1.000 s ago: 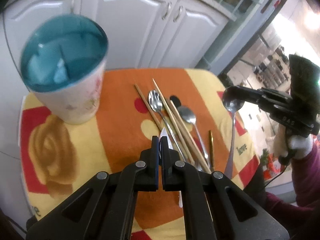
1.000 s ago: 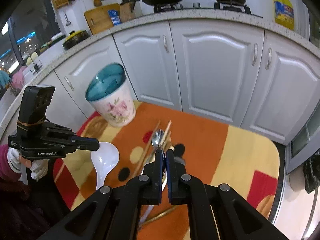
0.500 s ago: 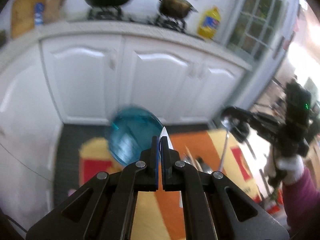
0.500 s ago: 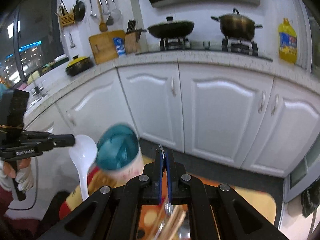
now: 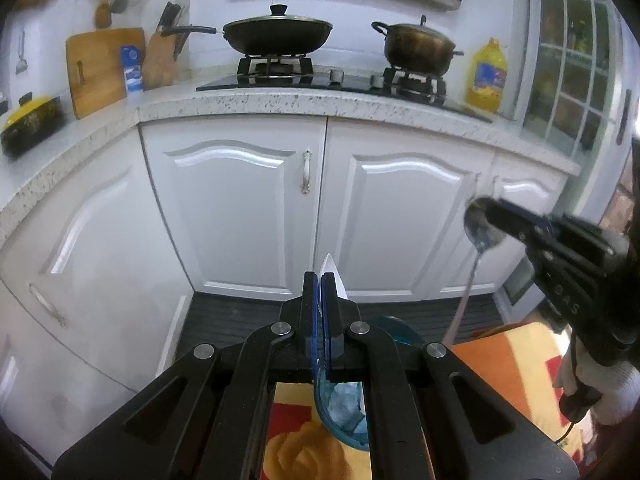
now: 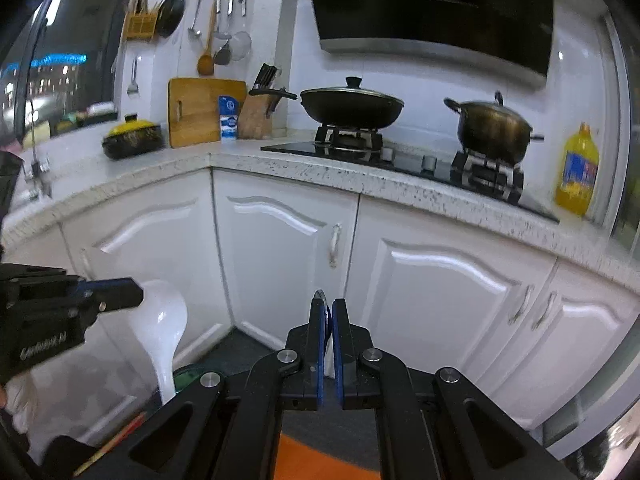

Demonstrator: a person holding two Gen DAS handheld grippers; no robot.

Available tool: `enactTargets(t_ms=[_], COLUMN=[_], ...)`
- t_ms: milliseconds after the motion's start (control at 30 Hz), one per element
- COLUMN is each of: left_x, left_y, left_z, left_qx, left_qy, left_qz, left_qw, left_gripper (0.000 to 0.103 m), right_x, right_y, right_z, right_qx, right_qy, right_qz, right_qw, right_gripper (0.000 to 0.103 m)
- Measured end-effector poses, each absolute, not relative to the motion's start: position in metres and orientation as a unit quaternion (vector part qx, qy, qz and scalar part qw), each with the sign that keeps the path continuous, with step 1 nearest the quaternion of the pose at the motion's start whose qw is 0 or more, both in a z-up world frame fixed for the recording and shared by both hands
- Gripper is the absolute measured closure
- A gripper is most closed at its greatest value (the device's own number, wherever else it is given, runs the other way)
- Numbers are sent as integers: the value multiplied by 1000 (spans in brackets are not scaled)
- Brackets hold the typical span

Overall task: Organize utensils
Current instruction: 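Lower the white spoon into the teal holder with the left tool while the right tool inserts the metal spoon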

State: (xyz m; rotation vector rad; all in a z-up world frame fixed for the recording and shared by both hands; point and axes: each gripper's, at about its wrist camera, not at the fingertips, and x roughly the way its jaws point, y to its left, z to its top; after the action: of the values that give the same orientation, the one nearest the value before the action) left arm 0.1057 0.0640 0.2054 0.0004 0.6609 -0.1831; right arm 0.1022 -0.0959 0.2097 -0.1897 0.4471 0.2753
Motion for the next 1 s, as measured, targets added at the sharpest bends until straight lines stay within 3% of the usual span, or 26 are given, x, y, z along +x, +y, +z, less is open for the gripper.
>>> enactTargets(t_ms=[333,700,833,933,1000], left_x=[100,91,86,82,77], left_y=[53,56,59,63,66], left_z=[165,150,144,144,147], left_qx=[24,0,-8,-23,-33], left_qy=[337,368,383,390,385], left_qz=[-76,-77,-75,-75,-74], left_qw=[938,927,921,918,919], left_gripper=[103,102,100,83,60], right_x=[111,105,96,91,86], right_y=[-73,-80,-89,-95,-100], right_z=[163,141,140,144,147], right_qx=[-118,-55,-33,-24,-17], right_qy=[263,340,341,341,342], right_qz=[165,252,260,255,255], right_qw=[943,904,903,904,904], right_gripper=[100,97,73,73,73])
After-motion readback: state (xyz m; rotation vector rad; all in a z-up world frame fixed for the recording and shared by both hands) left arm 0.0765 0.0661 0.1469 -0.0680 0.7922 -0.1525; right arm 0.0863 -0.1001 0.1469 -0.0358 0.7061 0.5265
